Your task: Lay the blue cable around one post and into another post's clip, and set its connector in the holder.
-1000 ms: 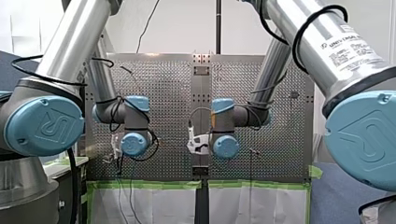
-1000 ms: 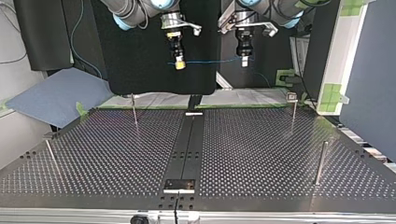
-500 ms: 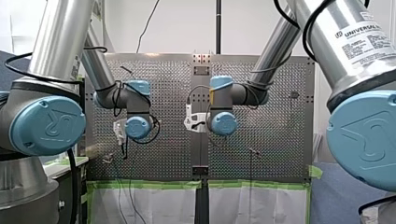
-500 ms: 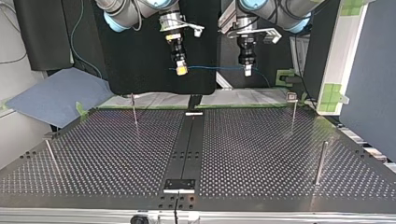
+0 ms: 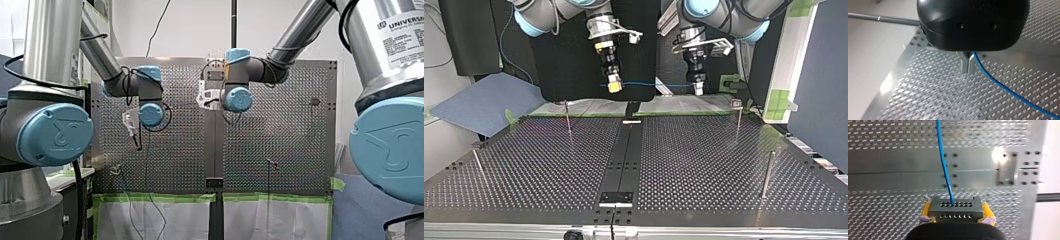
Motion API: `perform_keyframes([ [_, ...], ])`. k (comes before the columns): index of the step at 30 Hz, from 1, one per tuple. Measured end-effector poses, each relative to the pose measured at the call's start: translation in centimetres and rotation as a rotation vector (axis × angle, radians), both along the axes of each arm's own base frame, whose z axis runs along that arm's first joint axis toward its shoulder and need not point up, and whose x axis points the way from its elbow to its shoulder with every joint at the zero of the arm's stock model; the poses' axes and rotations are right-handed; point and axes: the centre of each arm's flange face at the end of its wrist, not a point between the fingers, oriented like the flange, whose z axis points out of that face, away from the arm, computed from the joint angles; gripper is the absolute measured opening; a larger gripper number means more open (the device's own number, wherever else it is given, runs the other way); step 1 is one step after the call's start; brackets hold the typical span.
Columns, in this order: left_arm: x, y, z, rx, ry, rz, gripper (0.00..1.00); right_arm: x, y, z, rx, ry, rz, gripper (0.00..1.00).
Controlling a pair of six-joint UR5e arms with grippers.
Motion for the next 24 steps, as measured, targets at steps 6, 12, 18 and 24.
perform_keyframes([
  [6, 0.0, 1.3, 2.5, -0.007, -0.01, 0.052, 0.0, 0.3, 0.0, 5.0, -0.035, -0.035, 0.022, 0.47],
  [12, 0.6, 2.4, 6.2, -0.042, -0.052, 0.115, 0.0, 1.2, -0.4, 7.4, -0.062, -0.06, 0.051, 0.47],
  [18, 1.3, 3.4, 10.2, -0.113, -0.111, 0.163, 0.0, 2.8, -1.1, 7.4, -0.058, -0.043, 0.071, 0.47],
  [24, 2.1, 4.4, 13.9, -0.142, -0.149, 0.206, 0.0, 4.7, -1.9, 6.6, -0.055, 0.002, 0.087, 0.47],
])
